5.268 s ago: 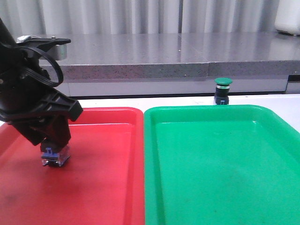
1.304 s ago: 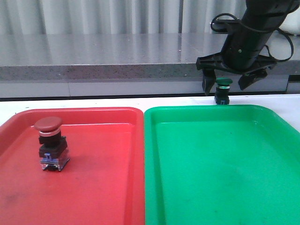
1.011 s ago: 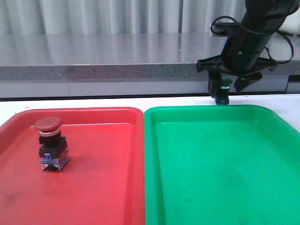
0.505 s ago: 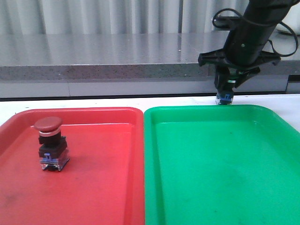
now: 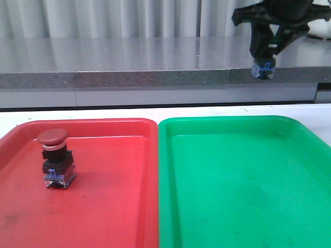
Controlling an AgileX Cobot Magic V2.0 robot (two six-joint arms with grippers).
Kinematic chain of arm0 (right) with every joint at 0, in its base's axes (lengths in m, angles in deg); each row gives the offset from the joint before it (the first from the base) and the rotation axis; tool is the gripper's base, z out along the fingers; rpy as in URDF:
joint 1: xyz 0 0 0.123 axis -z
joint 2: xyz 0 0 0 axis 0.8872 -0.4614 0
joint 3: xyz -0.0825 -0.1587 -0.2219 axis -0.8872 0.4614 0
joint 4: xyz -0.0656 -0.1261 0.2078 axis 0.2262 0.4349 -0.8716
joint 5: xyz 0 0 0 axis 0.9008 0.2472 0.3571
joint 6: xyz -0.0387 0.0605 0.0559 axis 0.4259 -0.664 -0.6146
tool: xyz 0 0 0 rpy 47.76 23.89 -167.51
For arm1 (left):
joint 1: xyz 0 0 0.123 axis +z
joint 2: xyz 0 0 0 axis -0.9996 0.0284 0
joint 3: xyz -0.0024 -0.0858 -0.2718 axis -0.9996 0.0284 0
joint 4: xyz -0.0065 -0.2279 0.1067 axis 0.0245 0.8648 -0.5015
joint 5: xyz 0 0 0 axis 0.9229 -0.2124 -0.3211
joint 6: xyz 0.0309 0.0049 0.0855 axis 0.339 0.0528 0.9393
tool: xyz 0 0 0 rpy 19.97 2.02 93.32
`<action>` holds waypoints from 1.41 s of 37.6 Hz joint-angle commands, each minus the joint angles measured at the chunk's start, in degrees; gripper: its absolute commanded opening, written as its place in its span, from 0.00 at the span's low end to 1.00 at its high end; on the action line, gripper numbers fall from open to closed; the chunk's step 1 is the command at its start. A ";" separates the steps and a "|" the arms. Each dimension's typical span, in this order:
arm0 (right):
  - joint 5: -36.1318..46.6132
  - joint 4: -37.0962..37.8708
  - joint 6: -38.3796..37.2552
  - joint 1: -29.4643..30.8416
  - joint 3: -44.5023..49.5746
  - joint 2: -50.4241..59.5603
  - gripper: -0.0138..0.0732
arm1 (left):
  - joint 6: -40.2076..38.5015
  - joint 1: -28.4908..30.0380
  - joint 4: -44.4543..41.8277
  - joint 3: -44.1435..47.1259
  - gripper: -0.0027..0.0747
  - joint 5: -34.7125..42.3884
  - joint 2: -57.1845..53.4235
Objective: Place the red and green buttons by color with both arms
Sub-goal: 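Grasp the green button with the right gripper and carry it into the green tray, then set the green button down, open the right gripper and lift away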
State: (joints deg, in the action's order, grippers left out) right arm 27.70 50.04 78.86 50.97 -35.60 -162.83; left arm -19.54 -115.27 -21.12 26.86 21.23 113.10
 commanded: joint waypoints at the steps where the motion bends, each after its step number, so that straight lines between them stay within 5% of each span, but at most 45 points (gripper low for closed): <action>1: -0.16 1.37 3.04 -1.08 -0.30 7.33 0.49 | -0.20 -0.44 0.34 -1.53 0.70 3.52 0.16; 17: 12.30 4.22 3.05 -10.08 24.88 22.90 0.49 | -0.20 -0.44 0.34 -1.53 0.70 3.52 0.16; 31: 27.99 2.43 2.81 -11.95 40.83 22.12 0.49 | -0.20 -0.44 0.34 -1.53 0.70 3.52 0.16; 42: 32.11 1.28 2.81 -11.95 42.24 15.40 0.49 | -0.20 -0.44 0.34 -1.53 0.70 3.52 0.16; 53: 32.11 1.23 2.81 -11.95 42.24 14.79 0.84 | -0.20 -0.44 0.34 -1.53 0.70 3.52 0.16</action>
State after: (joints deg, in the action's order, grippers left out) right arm 56.61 51.07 81.25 38.99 7.84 -150.04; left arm -19.54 -115.27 -21.12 26.86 21.20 113.10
